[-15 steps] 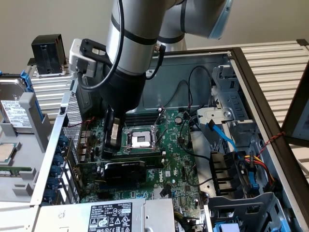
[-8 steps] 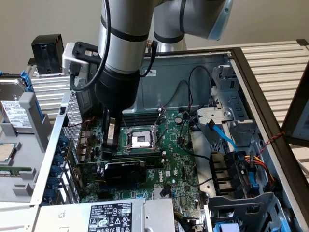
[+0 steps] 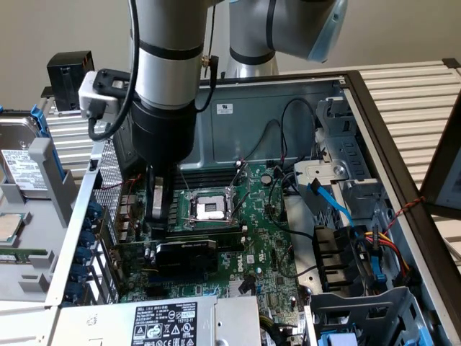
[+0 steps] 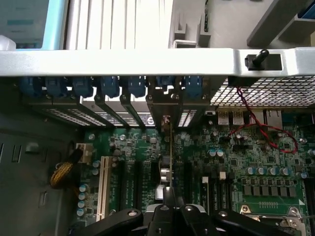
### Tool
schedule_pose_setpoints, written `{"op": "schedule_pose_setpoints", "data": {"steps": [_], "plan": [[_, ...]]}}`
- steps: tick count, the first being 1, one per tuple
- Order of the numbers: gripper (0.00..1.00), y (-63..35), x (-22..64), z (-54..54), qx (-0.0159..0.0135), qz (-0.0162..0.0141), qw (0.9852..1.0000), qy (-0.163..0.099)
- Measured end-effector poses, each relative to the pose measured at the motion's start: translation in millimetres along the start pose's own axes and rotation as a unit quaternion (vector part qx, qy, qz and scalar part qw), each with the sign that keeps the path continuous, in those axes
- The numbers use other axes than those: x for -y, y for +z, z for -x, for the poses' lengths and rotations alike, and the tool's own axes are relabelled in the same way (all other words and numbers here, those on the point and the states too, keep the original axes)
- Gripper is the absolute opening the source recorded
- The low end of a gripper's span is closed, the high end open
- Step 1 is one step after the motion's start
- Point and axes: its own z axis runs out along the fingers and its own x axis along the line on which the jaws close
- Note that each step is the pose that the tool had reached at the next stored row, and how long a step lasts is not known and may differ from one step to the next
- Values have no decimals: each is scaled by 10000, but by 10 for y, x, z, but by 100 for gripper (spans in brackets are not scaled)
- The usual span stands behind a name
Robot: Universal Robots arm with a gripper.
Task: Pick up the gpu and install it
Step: 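Press down on the gpu until it lock into place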
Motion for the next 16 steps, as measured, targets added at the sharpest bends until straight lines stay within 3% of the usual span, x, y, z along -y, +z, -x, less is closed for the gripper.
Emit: {"op": "schedule_pose_setpoints", "data": {"steps": [3, 6, 8, 16], "plan": [[11, 12, -63, -1, 3, -132, 9999, 6], [11, 16, -88, -2, 5, -242, 9997, 12], [11, 24, -122, -3, 10, -353, 9994, 16], [11, 43, -223, -7, 14, -622, 9981, 29]]}}
